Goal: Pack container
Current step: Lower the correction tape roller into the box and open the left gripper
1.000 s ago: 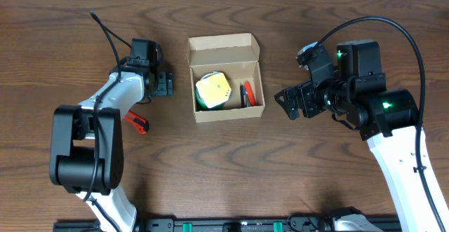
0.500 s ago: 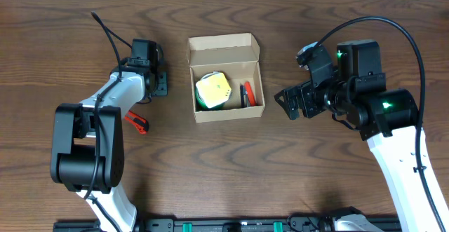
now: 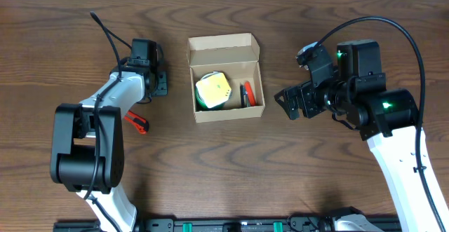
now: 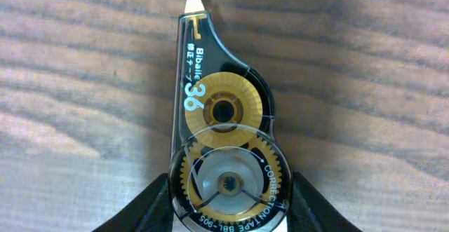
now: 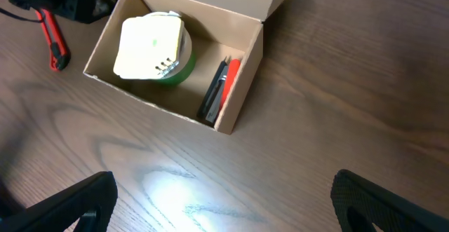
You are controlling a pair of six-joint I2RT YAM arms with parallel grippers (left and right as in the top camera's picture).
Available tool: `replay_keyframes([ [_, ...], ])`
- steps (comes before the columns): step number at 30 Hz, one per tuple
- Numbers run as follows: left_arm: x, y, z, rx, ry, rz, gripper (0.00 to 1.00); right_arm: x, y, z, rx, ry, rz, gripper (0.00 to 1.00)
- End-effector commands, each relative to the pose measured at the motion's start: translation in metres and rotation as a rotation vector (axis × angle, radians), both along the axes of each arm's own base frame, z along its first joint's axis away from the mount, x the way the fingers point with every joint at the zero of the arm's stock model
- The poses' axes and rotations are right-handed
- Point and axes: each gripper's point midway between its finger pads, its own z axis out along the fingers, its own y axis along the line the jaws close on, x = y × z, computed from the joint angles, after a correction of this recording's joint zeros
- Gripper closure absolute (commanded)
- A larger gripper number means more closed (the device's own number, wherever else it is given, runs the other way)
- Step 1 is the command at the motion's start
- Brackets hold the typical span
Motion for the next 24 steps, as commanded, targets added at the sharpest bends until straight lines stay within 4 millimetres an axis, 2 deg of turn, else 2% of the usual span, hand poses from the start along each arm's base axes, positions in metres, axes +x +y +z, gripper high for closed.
replay_keyframes([
  [1,0.003,0.001,0.02,-0.006,-0.027,0.017,0.73,-0.001,-0.001,0.005,0.005,-0.018,0.008,0.01],
  [6,-0.003,-0.005,0.066,-0.014,-0.093,0.001,0.76,-0.001,-0.001,0.005,0.005,-0.018,0.008,0.01],
  [10,-0.013,-0.029,0.108,-0.036,-0.167,-0.052,0.79,-0.001,-0.001,0.005,0.005,-0.018,0.008,0.01],
  [13,-0.024,-0.069,0.14,-0.112,-0.233,-0.097,0.8,-0.001,-0.001,0.005,0.005,-0.018,0.008,0.01],
  [17,-0.042,-0.132,0.167,-0.219,-0.295,-0.174,0.8,-0.001,-0.001,0.005,0.005,-0.018,0.008,0.01],
  [20,-0.057,-0.176,0.171,-0.296,-0.299,-0.203,0.8,-0.001,-0.001,0.005,0.005,-0.018,0.008,0.01],
  [24,-0.073,-0.222,0.16,-0.358,-0.268,-0.236,0.79,-0.001,-0.001,0.005,0.005,-0.018,0.008,0.01],
])
